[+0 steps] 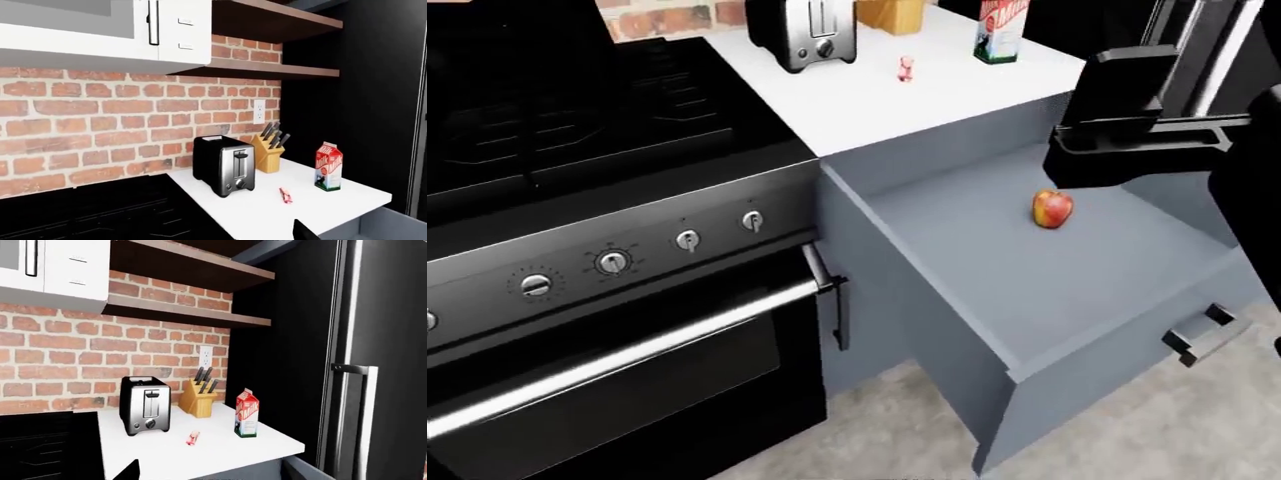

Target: Close the right drawer.

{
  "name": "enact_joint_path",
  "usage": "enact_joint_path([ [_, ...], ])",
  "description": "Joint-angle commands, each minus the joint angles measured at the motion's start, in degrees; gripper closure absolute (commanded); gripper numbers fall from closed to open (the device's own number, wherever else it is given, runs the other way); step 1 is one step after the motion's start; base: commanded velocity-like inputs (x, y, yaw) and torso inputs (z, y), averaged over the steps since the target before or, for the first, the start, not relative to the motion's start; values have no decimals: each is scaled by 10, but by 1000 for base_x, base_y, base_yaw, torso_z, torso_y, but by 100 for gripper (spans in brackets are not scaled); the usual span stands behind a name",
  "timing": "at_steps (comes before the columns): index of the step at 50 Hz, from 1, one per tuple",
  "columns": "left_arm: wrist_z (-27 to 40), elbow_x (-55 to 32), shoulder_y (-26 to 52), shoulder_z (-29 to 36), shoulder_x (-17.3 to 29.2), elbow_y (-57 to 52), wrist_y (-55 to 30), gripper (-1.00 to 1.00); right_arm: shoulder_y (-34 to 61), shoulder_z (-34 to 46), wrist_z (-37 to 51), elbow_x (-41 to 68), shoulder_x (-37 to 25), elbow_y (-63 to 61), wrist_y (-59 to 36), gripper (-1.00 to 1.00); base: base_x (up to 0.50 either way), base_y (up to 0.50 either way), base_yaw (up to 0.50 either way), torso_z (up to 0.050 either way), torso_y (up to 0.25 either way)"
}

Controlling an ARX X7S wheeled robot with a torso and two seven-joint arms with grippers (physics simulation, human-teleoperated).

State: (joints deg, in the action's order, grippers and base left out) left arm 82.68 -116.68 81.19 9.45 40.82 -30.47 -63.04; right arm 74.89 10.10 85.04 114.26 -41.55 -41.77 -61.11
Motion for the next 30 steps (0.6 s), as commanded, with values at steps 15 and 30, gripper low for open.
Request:
enact_joint_path([
  [15, -10, 7, 1, 9, 11, -1, 13, -100, 4, 17, -7, -5, -10, -4, 16, -100, 0, 0, -500, 0, 0],
  [30, -17, 15, -1, 15, 15, -1, 19, -100, 10, 26, -8, -5, -19, -5, 23, -100, 0, 0, -500, 0, 0],
])
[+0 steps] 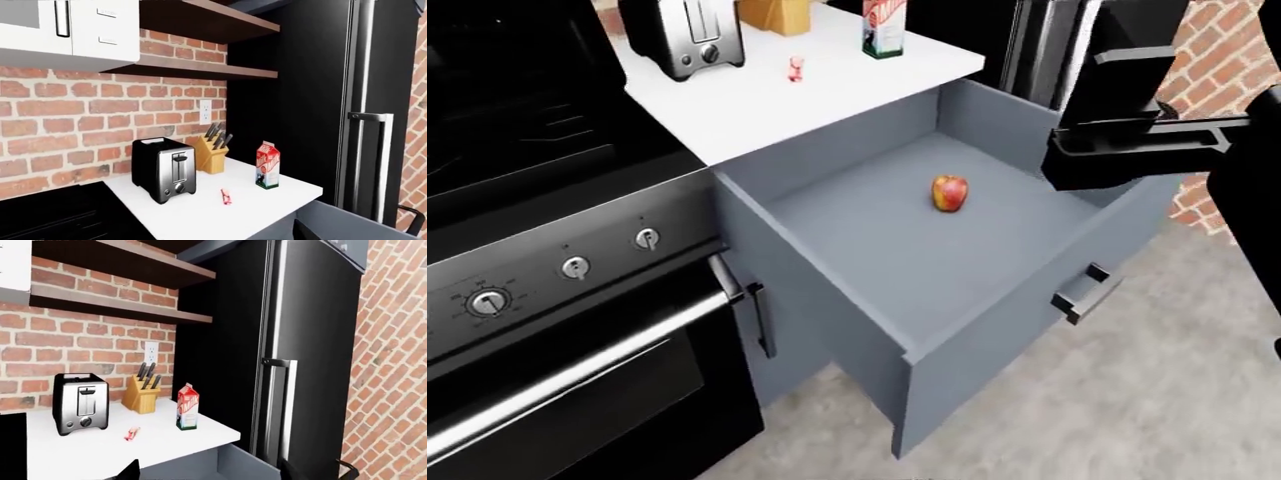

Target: Close the right drawer.

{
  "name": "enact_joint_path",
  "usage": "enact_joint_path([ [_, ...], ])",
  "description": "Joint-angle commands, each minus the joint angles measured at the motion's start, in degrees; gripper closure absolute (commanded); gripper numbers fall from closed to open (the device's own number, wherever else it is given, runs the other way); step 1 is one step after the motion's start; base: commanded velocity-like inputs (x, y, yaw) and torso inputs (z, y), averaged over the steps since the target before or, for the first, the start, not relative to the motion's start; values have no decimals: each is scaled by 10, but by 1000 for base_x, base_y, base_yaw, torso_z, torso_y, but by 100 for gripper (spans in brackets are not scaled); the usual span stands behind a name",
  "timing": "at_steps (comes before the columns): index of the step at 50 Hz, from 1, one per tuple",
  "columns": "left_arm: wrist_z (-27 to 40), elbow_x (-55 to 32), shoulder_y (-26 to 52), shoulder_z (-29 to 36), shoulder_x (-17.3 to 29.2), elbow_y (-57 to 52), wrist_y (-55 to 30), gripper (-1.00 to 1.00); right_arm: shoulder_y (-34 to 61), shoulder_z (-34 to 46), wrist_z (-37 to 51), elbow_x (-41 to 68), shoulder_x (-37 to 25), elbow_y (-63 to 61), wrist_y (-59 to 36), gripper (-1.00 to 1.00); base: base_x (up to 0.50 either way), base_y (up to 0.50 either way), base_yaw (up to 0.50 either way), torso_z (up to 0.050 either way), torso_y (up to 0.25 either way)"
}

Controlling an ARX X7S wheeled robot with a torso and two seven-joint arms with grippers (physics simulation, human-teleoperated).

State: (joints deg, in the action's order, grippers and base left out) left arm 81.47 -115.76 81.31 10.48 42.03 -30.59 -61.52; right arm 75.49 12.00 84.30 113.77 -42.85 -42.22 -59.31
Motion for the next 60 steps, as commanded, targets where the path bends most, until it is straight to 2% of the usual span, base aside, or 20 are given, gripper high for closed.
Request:
enact_joint_path([
  [1, -4, 4, -2, 5, 3, 0, 5, -100, 4, 7, -1, 0, -6, 0, 6, -100, 0, 0, -500, 0, 0],
  [60, -19, 12, -1, 21, 21, -2, 31, -100, 12, 32, -11, -7, -21, -8, 36, -100, 0, 0, -500, 0, 0],
])
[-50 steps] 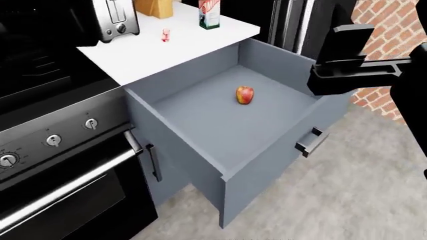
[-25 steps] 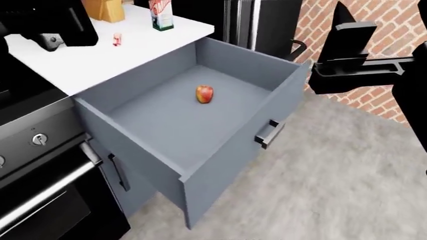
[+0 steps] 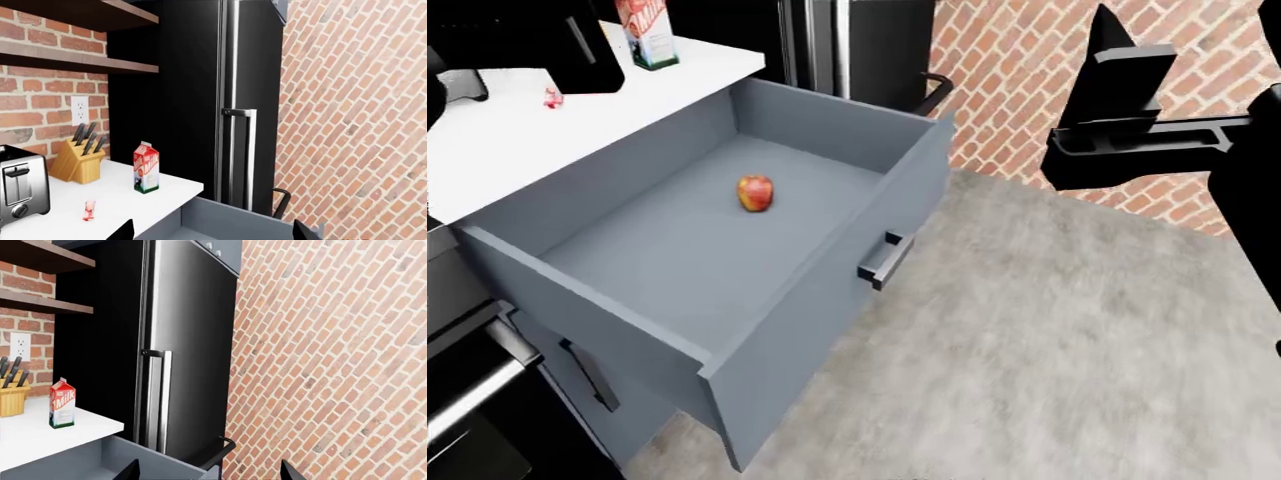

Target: Close the right drawer.

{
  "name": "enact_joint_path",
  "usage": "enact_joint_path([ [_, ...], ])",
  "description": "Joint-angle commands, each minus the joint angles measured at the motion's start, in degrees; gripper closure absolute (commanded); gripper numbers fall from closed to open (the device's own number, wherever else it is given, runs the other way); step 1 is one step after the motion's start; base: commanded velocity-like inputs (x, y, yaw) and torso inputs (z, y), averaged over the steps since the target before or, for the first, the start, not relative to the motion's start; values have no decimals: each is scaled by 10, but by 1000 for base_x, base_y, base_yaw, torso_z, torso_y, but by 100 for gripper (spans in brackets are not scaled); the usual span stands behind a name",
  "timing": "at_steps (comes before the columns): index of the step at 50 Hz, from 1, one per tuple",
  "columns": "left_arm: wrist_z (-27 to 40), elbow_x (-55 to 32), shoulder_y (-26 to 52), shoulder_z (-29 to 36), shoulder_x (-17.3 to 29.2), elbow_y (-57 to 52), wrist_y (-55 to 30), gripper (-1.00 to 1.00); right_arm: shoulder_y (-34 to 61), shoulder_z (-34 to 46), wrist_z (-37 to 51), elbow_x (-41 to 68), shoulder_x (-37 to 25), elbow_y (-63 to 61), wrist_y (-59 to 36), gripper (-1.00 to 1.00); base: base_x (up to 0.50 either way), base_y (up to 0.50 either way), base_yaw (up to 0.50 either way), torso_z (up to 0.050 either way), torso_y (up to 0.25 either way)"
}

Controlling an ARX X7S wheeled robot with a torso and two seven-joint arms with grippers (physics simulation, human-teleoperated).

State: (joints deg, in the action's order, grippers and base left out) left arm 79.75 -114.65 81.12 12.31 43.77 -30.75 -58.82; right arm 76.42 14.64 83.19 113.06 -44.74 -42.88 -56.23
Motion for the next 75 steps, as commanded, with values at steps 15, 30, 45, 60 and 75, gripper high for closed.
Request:
enact_joint_path([
  [15, -4, -2, 2, 8, 6, -1, 11, -100, 29, 25, -7, -4, -5, 2, -10, -100, 66, 33, -233, 0, 0],
  [30, -5, -2, 4, 12, 8, -3, 17, -100, 35, 32, -7, -4, -11, 1, -7, -100, 448, 223, 0, 0, 0],
  [45, -10, 0, 5, 15, 13, -3, 21, -100, 27, 38, -12, -15, -10, -2, -2, -100, 448, 223, 0, 0, 0],
  [60, -11, 0, 4, 20, 14, -7, 25, -100, 0, 9, -34, -24, -10, -11, 30, -100, 197, 98, -51, 0, 0],
  [75, -14, 0, 7, 23, 18, -5, 30, -100, 15, 18, -30, -16, -12, -12, 32, -100, -12, 28, -500, 0, 0],
])
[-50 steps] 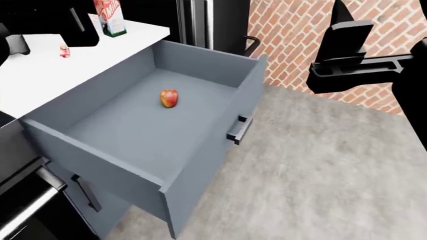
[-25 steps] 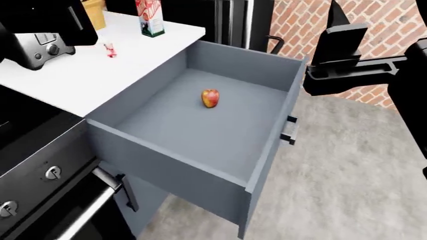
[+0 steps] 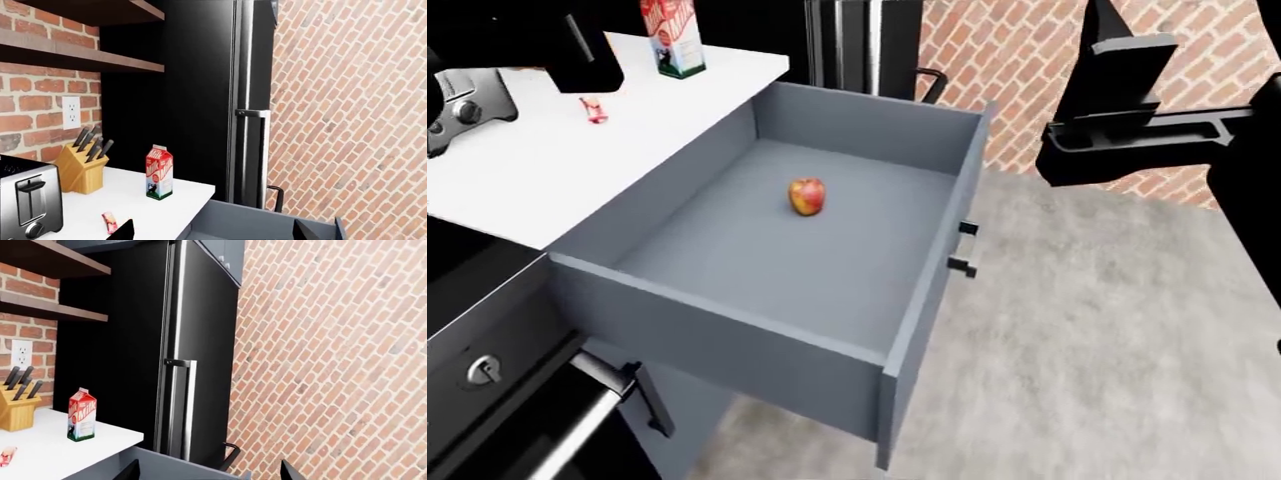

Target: Close the right drawer.

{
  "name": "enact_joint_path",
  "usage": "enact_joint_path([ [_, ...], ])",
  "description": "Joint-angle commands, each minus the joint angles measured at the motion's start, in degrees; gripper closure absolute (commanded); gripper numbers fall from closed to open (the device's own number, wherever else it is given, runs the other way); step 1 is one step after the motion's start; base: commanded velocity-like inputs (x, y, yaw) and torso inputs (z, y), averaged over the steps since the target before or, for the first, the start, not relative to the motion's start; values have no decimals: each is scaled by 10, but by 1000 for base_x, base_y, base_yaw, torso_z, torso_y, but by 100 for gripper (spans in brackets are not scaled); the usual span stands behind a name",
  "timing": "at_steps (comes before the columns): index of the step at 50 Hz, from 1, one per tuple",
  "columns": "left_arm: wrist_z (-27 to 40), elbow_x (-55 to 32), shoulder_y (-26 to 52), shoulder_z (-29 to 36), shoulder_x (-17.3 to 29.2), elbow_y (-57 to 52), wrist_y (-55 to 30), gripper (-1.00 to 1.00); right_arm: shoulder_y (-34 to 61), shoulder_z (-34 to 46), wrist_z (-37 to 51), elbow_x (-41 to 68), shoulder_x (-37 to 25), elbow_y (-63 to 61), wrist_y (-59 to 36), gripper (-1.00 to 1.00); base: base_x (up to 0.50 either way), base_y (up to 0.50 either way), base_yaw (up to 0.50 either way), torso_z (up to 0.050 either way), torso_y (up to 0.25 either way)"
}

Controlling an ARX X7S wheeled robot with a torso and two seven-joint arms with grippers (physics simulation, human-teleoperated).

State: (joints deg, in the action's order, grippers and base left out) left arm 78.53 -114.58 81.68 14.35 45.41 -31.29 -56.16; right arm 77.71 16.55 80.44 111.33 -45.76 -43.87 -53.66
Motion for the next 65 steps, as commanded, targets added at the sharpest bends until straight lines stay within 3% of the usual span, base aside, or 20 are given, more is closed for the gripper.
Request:
enact_joint_path([
  [1, -2, 0, 2, 4, 2, 1, 3, -100, 1, -2, -4, 1, -2, -1, 6, -100, -14, 37, -500, 0, 0],
  [35, -4, -1, 4, 11, 9, -4, 14, -100, 6, 12, -1, -10, -10, -5, 7, -100, -8, 33, -500, 0, 0],
  [46, -6, 1, 5, 14, 11, -4, 16, -100, 20, 24, 11, 3, -11, 0, 8, -100, 18, 6, -30, 0, 0],
  [65, -10, 3, 6, 20, 12, -4, 21, -100, 25, 32, 4, -8, -13, 0, 5, -100, 495, 68, 0, 0, 0],
])
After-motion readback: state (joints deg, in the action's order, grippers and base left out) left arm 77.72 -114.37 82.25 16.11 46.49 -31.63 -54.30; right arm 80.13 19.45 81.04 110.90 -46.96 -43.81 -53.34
